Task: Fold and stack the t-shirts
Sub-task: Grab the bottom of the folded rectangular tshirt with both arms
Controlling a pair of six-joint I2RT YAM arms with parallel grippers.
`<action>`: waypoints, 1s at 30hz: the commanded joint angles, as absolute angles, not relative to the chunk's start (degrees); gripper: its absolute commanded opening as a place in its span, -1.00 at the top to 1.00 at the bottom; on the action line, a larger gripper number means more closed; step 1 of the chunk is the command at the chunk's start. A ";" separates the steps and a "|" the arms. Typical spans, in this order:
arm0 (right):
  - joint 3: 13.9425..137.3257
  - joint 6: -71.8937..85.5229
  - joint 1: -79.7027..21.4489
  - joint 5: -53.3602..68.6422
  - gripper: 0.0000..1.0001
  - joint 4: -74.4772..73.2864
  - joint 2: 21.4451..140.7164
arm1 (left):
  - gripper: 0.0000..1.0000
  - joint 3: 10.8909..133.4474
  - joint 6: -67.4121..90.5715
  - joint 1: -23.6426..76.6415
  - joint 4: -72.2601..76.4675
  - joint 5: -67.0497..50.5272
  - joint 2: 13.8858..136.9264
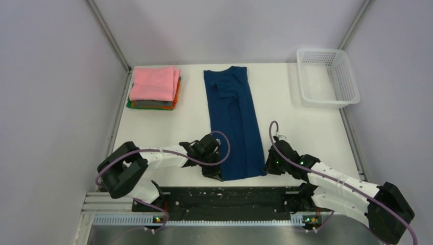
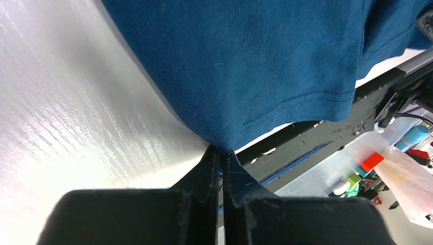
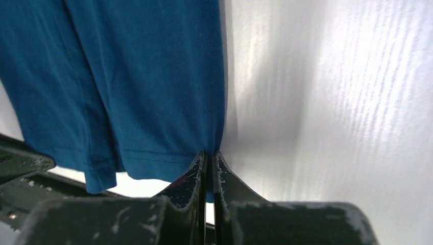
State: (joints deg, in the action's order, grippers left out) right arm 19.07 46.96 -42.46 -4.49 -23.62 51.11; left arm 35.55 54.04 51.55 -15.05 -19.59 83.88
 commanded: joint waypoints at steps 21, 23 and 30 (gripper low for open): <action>31.58 46.47 -41.00 -7.86 1.00 -17.83 51.20 | 1.00 45.74 45.93 41.65 -12.37 -19.62 78.69; 34.62 45.92 -39.00 -8.50 1.00 -16.95 55.11 | 1.00 47.23 45.13 38.61 -10.13 -20.25 79.59; 44.94 43.12 -30.78 -4.87 1.00 -12.27 69.73 | 1.00 55.88 41.93 30.82 -8.29 -20.50 85.40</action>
State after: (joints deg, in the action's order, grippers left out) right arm 38.41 45.84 -34.72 -5.34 -16.88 63.68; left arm 50.09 45.45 33.67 -12.14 -20.45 82.98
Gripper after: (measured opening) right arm 0.013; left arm 0.021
